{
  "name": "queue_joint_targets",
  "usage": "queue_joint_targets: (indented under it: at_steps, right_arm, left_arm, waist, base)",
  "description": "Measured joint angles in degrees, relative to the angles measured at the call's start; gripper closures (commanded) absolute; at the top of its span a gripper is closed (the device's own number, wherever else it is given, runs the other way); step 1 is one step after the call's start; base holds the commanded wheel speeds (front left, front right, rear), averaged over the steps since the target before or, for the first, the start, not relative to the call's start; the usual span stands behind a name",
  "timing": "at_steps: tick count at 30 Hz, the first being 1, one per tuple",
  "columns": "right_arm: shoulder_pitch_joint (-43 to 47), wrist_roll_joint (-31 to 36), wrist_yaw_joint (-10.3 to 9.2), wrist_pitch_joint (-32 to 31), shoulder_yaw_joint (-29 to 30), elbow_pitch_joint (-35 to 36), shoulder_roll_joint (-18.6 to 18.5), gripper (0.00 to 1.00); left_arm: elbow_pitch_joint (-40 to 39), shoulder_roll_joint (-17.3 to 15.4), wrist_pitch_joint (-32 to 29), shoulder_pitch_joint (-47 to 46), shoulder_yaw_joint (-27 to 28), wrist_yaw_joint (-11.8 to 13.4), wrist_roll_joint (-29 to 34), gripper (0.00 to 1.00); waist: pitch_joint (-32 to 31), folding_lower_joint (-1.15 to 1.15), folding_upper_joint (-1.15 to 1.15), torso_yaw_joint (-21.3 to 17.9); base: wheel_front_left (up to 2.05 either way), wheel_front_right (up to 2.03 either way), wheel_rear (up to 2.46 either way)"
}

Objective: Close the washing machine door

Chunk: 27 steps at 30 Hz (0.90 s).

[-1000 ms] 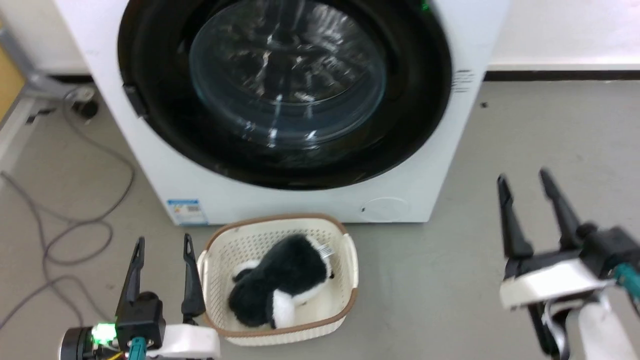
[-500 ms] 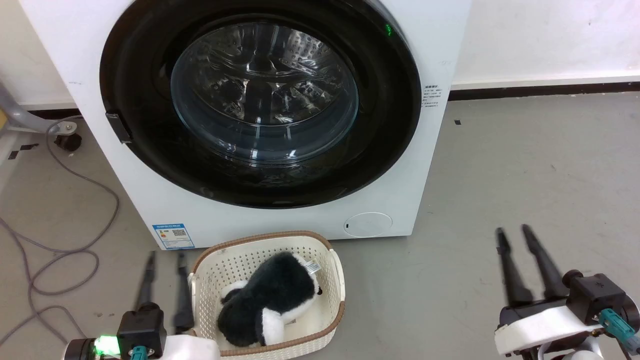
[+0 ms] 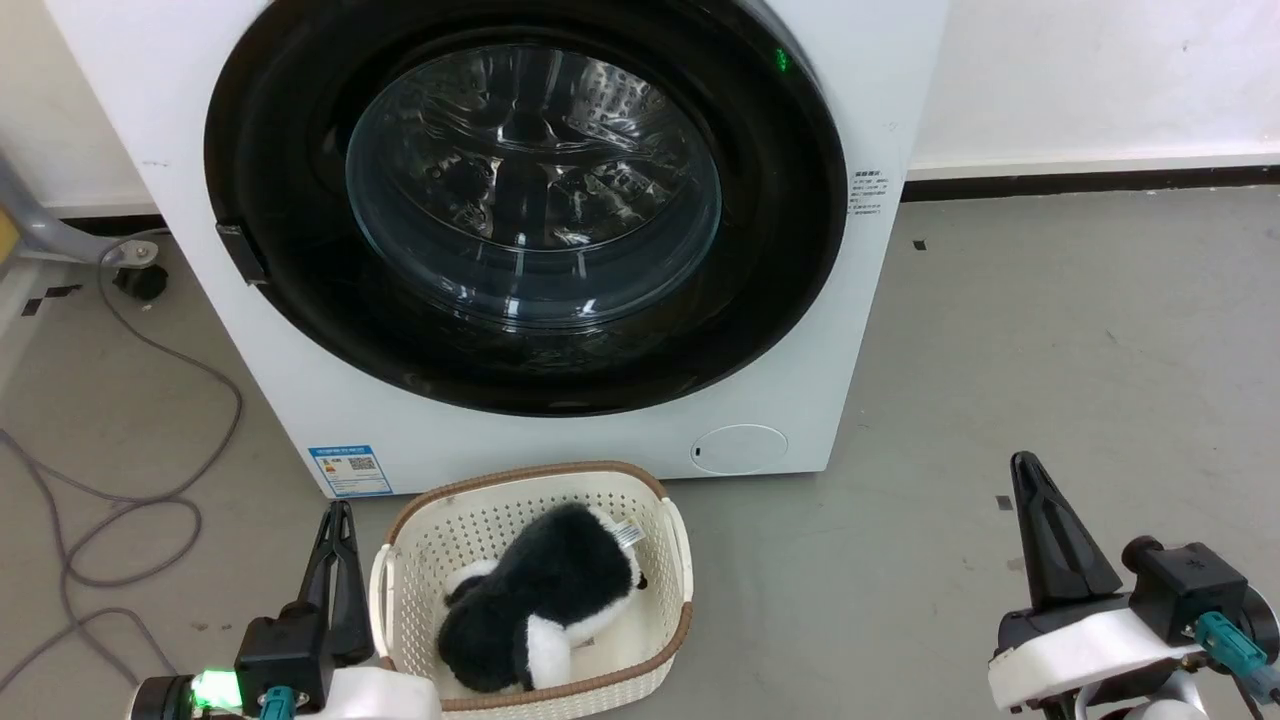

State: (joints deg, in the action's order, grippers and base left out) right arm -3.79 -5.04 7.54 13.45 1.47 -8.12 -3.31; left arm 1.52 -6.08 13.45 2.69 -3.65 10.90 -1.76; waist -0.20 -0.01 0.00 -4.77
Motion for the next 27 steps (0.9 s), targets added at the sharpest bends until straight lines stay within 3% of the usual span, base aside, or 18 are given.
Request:
queue_joint_targets:
  at_steps: [27]
  right_arm:
    - [0.1,1.1,0.00,-3.3,-0.3,1.8,0.0,1.00]
  left_arm:
    - [-0.2,0.7,-3.4,-0.2,0.8,-2.6,0.2,1.00]
  waist:
    - [0.1,0.01,0.00,1.2]
  base:
    - [0.00,0.00,0.00]
